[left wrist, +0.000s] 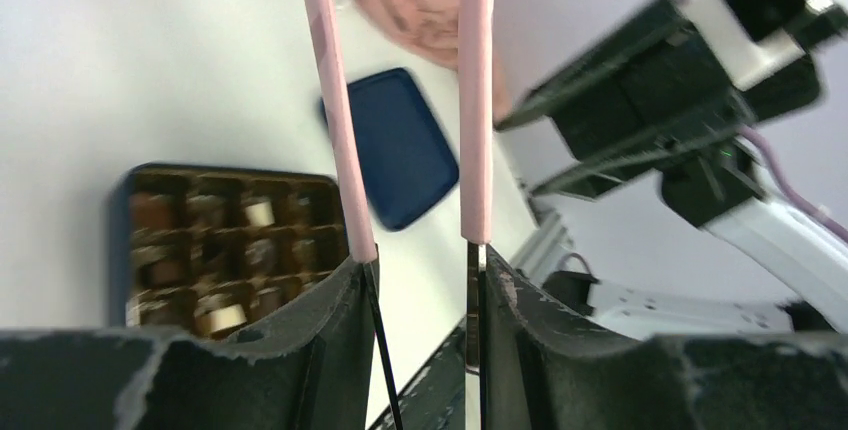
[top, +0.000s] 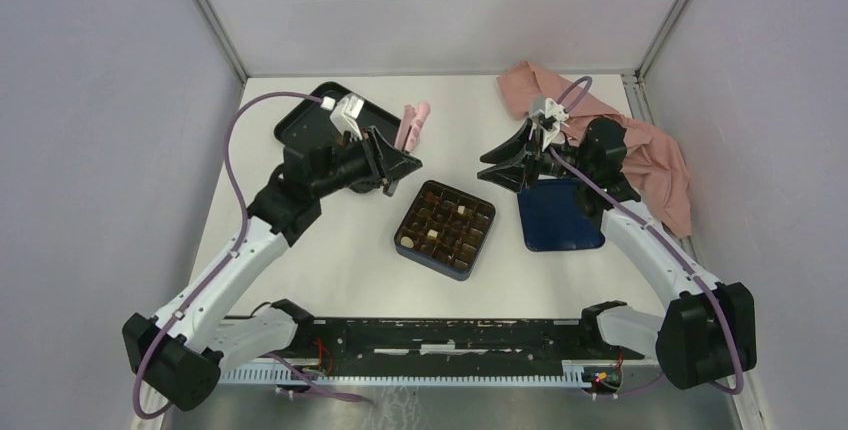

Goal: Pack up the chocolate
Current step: Pick up the packing box from the center of the board.

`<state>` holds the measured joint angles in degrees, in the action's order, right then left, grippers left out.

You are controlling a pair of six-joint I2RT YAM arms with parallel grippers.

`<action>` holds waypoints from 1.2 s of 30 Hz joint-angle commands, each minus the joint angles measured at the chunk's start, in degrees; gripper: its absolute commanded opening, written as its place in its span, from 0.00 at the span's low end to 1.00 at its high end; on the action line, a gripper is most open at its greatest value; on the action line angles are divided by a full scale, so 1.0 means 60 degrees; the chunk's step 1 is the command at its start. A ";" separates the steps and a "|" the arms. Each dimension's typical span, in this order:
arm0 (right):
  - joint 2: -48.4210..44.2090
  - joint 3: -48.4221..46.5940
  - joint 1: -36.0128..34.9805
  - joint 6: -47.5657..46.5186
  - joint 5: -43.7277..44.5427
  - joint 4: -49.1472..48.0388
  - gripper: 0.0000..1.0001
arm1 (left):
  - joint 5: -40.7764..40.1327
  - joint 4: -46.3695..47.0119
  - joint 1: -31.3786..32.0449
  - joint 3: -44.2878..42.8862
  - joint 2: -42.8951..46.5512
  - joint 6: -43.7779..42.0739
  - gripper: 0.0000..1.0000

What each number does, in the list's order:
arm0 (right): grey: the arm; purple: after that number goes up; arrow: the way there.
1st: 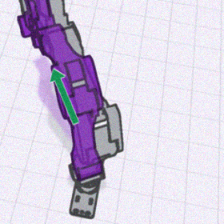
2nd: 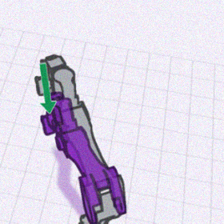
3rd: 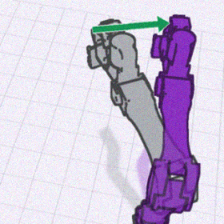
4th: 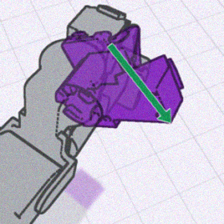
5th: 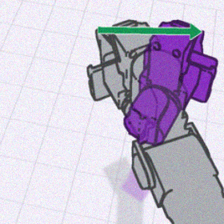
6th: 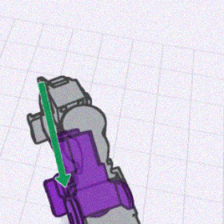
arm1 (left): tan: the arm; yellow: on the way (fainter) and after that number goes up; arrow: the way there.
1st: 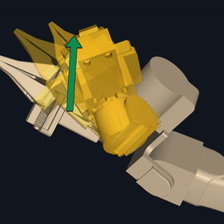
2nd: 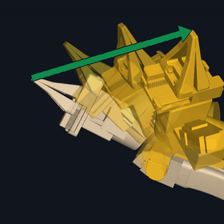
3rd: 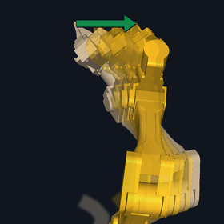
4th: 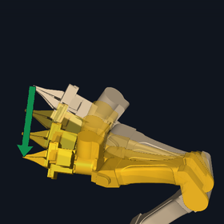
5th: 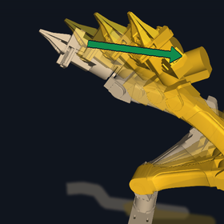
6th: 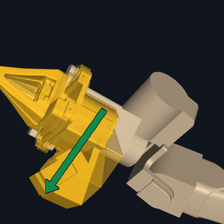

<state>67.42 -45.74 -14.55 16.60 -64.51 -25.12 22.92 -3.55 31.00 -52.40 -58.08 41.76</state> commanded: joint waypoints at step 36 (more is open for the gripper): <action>0.1663 -0.1733 0.0159 -0.6799 0.0812 0.6120 0.54 | -0.3449 -0.9257 -0.2392 -0.4976 -0.5948 -0.4075 0.43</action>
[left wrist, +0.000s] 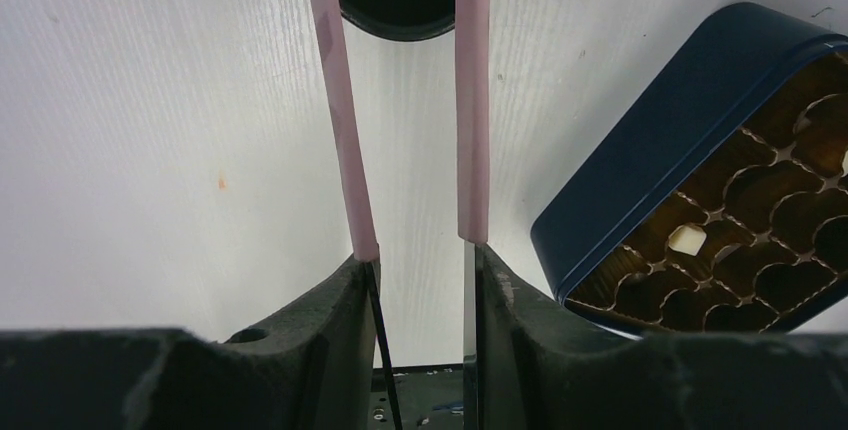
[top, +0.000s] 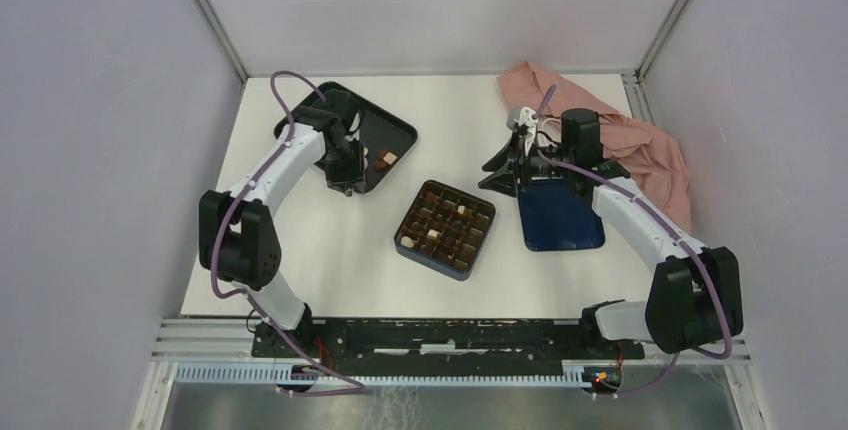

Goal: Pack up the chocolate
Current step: Pick up the packing box from the center of the board.

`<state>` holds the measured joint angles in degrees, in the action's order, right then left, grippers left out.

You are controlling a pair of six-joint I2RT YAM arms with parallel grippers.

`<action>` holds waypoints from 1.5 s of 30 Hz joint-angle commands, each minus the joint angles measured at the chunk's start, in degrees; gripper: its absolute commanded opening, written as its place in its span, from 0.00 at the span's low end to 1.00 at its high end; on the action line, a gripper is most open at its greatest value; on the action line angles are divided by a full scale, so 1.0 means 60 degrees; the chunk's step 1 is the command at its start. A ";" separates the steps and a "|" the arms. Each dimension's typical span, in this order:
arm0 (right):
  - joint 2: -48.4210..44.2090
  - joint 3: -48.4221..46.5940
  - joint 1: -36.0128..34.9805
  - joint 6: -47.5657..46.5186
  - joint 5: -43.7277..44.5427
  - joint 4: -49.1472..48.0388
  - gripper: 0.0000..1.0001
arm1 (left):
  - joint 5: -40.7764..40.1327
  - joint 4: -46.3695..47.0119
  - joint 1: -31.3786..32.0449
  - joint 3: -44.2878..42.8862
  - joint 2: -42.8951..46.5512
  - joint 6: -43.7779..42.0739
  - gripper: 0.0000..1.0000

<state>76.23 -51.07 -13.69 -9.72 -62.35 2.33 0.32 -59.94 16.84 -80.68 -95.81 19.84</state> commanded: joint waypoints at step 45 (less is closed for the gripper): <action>0.3555 -0.2084 -0.2476 -0.7009 0.5704 0.3122 0.46 | 0.1133 0.2256 -0.0111 0.2101 0.2777 -0.0597 0.38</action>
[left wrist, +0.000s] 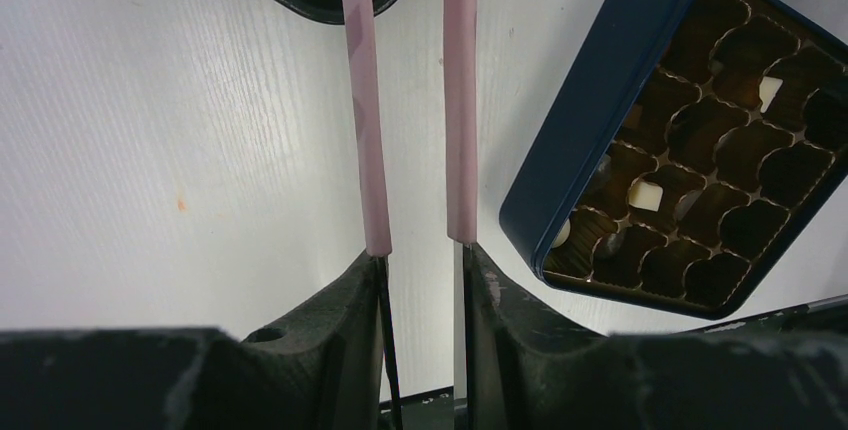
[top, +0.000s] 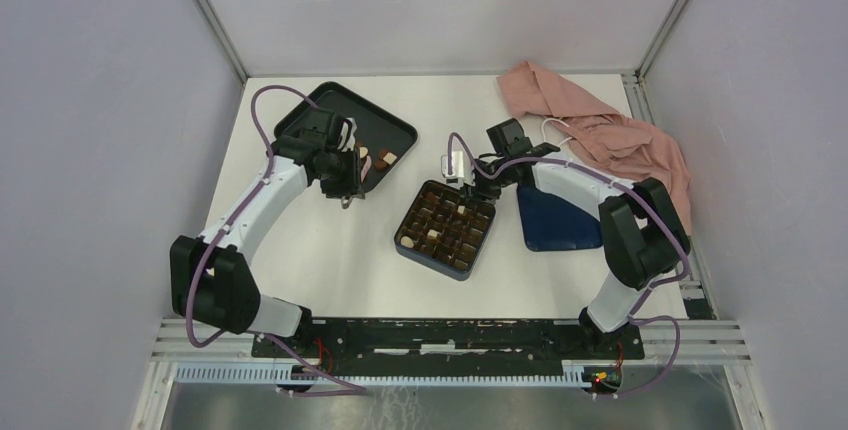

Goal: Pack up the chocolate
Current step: Pick up the packing box from the center of the board.

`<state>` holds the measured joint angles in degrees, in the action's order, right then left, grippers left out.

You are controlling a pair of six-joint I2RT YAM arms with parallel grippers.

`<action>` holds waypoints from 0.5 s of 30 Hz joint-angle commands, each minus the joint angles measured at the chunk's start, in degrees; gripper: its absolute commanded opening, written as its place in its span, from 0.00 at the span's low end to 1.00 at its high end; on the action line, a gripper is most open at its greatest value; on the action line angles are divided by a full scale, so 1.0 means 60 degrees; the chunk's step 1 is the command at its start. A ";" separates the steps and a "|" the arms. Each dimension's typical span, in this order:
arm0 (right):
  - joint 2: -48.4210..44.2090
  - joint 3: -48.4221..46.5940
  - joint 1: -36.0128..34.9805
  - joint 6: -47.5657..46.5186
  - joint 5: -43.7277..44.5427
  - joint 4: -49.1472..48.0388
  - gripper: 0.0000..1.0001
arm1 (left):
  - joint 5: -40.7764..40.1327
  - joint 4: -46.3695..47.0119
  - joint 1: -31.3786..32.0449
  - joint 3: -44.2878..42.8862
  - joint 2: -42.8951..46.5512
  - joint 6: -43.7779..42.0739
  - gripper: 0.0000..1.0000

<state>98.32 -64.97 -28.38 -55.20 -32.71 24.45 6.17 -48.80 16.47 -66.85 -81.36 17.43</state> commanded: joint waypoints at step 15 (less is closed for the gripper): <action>-0.0251 0.0320 -0.0089 0.1617 0.1109 -0.1128 0.10 | 0.0202 0.0457 -0.0039 0.0051 0.0794 -0.0122 0.37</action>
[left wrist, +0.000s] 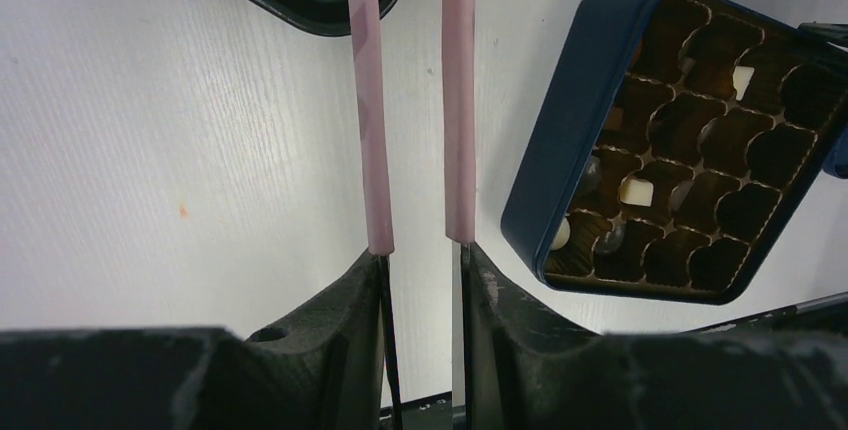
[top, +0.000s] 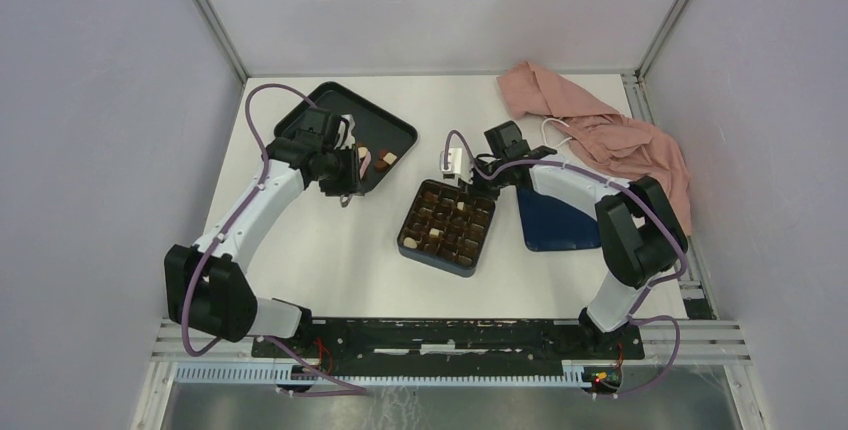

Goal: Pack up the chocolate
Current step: Pick up the packing box from the center of the board.

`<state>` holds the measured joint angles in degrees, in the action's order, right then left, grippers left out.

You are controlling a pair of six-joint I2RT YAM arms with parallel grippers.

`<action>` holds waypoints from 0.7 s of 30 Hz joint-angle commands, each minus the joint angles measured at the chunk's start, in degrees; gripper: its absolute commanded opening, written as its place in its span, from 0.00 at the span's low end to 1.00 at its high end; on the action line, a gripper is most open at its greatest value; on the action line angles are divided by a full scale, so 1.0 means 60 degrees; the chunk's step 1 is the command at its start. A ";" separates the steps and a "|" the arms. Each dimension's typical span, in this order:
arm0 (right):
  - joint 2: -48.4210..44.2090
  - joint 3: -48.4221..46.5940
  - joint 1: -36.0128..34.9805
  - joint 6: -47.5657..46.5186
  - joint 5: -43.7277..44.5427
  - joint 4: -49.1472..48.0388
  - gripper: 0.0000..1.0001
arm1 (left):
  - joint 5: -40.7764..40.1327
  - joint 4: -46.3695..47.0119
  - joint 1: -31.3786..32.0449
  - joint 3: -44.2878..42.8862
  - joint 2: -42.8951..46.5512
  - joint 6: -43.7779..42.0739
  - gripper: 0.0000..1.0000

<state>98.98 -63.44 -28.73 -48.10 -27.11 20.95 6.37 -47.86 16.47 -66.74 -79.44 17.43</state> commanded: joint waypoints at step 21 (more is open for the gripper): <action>-0.2461 -0.0064 -0.0277 0.0802 0.1851 -0.1499 0.00 | 0.0169 0.1056 -0.0039 0.0645 0.1401 -0.0390 0.35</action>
<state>87.50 -62.96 -29.91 -43.77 -19.16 16.01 6.61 -45.12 16.47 -63.40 -73.12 17.41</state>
